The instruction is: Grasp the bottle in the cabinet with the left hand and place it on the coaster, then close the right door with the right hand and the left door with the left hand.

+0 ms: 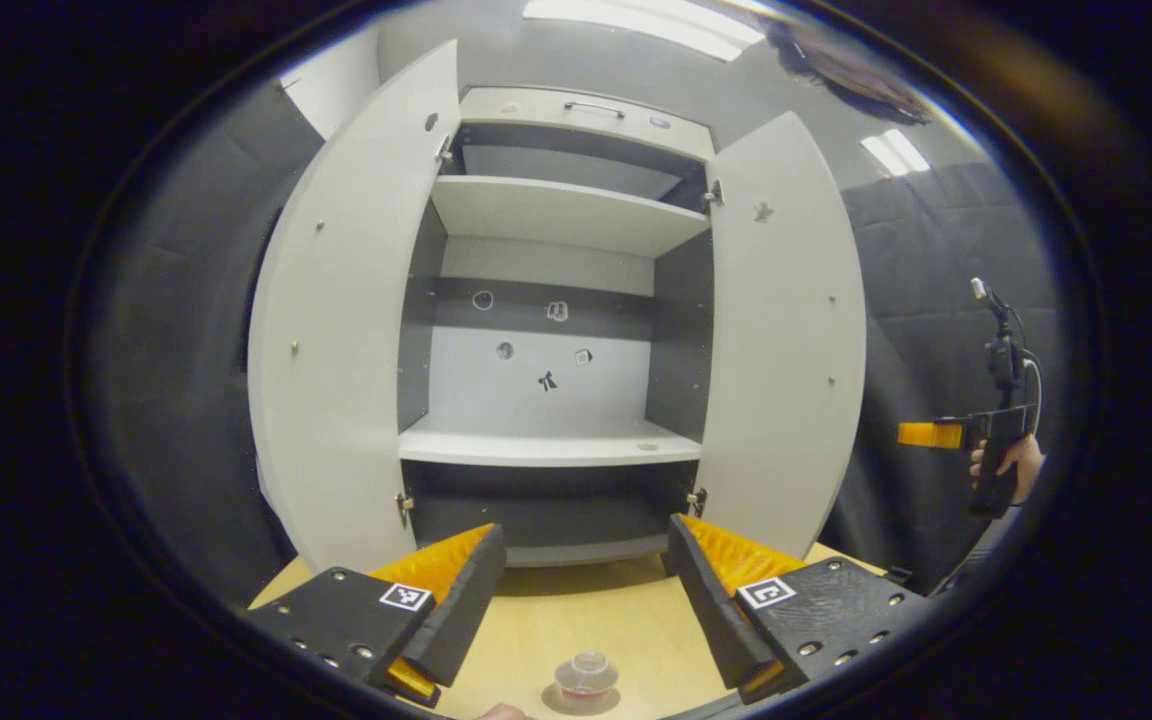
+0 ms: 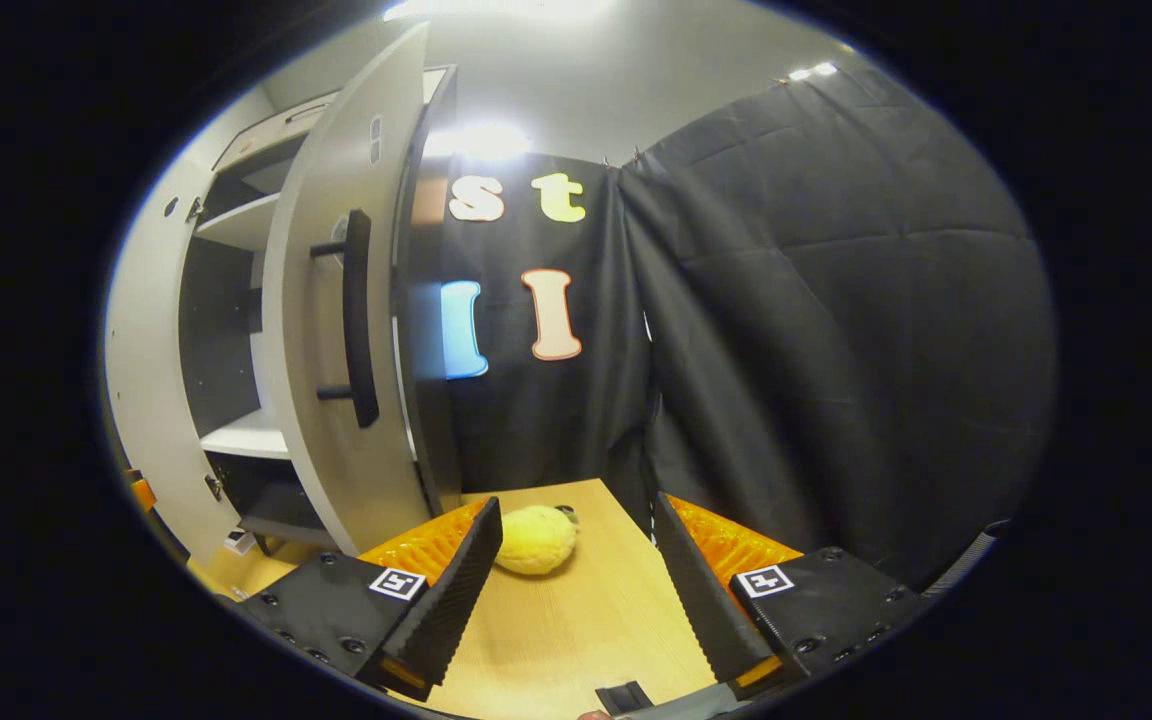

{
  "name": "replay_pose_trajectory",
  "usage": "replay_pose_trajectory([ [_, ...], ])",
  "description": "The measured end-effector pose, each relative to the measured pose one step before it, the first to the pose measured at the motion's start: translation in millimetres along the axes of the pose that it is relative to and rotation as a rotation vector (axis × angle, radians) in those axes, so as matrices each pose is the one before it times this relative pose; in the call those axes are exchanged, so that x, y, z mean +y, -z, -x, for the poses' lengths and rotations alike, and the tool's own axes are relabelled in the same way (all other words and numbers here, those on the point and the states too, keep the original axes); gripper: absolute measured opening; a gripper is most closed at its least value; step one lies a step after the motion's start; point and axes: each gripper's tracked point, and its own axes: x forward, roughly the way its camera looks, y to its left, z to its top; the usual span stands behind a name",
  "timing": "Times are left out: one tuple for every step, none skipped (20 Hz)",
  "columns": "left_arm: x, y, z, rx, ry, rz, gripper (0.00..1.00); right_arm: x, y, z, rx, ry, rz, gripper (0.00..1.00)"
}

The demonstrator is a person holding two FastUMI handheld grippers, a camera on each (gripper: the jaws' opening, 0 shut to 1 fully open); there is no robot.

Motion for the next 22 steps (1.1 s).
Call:
replay_pose_trajectory([
  [7.76,-11.03,-0.70,0.00369,-0.03787,-0.00789,0.95,3.40,-6.50,-2.11,-0.00958,-0.01323,-0.00379,0.97],
  [7.34,-10.46,-0.28,0.00852,-0.03704,-0.00835,1.00,5.28,-8.77,-0.99,-0.00841,-0.02147,-0.00653,0.94],
  [7.40,-8.87,1.00,0.00470,-0.03523,-0.00675,1.00,6.80,-9.88,-1.27,-0.01158,-0.02726,-0.00400,0.96],
  [8.06,-9.98,0.10,0.00023,-0.03457,-0.00322,1.00,6.10,-10.11,-0.79,-0.01193,-0.02374,0.00399,0.94],
  [8.30,-7.49,-0.31,-0.00322,-0.03104,-0.00321,0.95,2.26,-9.43,-2.04,-0.01474,-0.01815,0.00902,0.97],
  [7.60,-7.59,-0.66,-0.00328,-0.02619,-0.00098,0.95,3.99,-10.24,-2.28,-0.01455,-0.01680,0.00835,0.94],
  [7.62,-6.20,0.00,0.00043,-0.02151,0.00648,1.00,3.48,-7.42,-2.94,-0.00536,-0.01649,0.00199,0.96],
  [6.05,-5.79,-0.07,-0.00589,-0.01336,0.00903,1.00,2.33,-7.07,-2.17,-0.00527,-0.01234,-0.00279,0.96],
  [5.16,-3.47,-0.73,-0.00540,-0.00622,0.00634,1.00,3.29,-7.73,-3.50,-0.01035,-0.01524,-0.00056,0.97],
  [4.43,-3.62,-1.32,-0.00950,-0.00159,-0.00261,0.95,1.11,-6.03,-2.99,-0.00744,-0.00916,0.00946,1.00],
  [4.61,-1.32,-0.37,-0.00569,-0.00334,-0.00937,0.95,-1.13,-3.76,-3.42,-0.00134,-0.00231,0.01666,0.97],
  [4.13,-0.24,-0.59,-0.00396,-0.00144,-0.01529,0.95,-0.25,-3.65,-4.58,0.00039,-0.00379,0.01203,1.00],
  [0.47,0.33,1.61,-0.00766,0.01107,-0.01169,0.95,4.14,-2.59,-4.81,0.00604,-0.01366,0.00641,0.96],
  [-5.39,7.14,2.95,-0.00458,0.01546,-0.00275,0.95,3.77,-1.58,-5.78,0.00766,-0.01296,0.00444,0.96],
  [-1.06,0.67,1.87,-0.00067,0.01330,0.00290,0.95,4.92,0.75,-5.93,0.00904,-0.02123,0.00057,0.96],
  [-0.72,-0.11,1.41,-0.00409,0.01030,0.00343,0.95,2.26,2.17,-6.40,0.01426,-0.00759,-0.01152,0.96],
  [-0.83,-0.40,1.05,-0.00281,0.00783,-0.00139,0.95,-0.58,3.65,-4.67,0.01773,-0.00029,-0.02065,0.97],
  [0.59,-0.14,0.38,-0.00191,0.00143,-0.00732,0.95,2.21,2.70,-4.50,0.01293,-0.00419,-0.01763,0.93],
  [1.68,2.84,1.21,0.00272,0.00203,-0.00833,0.95,0.69,2.77,-3.98,0.01239,0.00278,-0.01230,0.96],
  [0.62,1.26,0.78,0.00273,0.00494,-0.00472,0.95,3.15,-0.66,-2.64,0.00064,-0.00322,-0.00847,0.93],
  [1.29,1.69,-0.08,0.00267,0.00620,-0.00298,0.95,-1.00,-1.63,-2.55,-0.00282,0.01520,0.00183,0.97],
  [2.16,1.17,0.74,0.00163,0.00322,-0.00199,0.95,0.80,-0.58,0.59,-0.00245,0.01074,0.01038,0.96],
])
